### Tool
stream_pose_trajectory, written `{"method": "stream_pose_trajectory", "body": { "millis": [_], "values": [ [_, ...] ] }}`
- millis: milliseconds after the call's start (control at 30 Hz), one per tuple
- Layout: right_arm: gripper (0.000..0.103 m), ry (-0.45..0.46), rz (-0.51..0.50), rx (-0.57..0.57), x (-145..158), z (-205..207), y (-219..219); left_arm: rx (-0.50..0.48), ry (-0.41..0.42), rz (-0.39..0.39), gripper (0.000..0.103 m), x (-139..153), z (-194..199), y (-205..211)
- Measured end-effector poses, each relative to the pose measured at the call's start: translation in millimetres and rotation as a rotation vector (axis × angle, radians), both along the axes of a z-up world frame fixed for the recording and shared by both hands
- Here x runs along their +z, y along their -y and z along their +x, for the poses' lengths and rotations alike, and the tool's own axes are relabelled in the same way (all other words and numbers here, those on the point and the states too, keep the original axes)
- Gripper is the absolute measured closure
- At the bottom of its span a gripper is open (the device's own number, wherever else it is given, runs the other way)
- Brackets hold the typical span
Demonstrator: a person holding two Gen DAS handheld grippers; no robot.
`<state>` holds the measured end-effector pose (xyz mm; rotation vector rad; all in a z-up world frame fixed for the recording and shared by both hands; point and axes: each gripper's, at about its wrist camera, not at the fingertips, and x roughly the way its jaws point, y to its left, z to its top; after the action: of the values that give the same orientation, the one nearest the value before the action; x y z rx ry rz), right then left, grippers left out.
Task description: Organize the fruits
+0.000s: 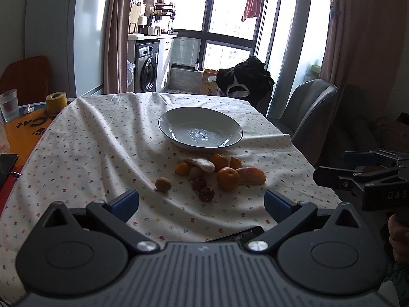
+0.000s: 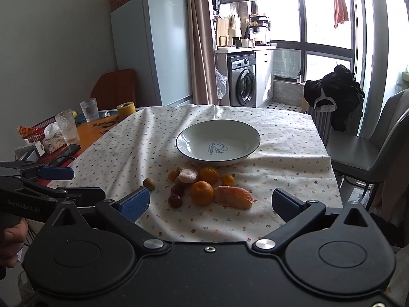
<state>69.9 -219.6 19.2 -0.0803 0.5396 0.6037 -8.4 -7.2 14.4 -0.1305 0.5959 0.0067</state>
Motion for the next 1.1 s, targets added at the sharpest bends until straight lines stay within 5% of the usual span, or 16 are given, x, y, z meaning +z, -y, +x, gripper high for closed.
{"method": "stream_pose_trajectory", "body": {
  "millis": [1100],
  "values": [
    [0.000, 0.008, -0.007, 0.000, 1.3, -0.2, 2.0, -0.020, 0.011, -0.001, 0.000, 5.4, -2.6, 0.8]
  ]
}}
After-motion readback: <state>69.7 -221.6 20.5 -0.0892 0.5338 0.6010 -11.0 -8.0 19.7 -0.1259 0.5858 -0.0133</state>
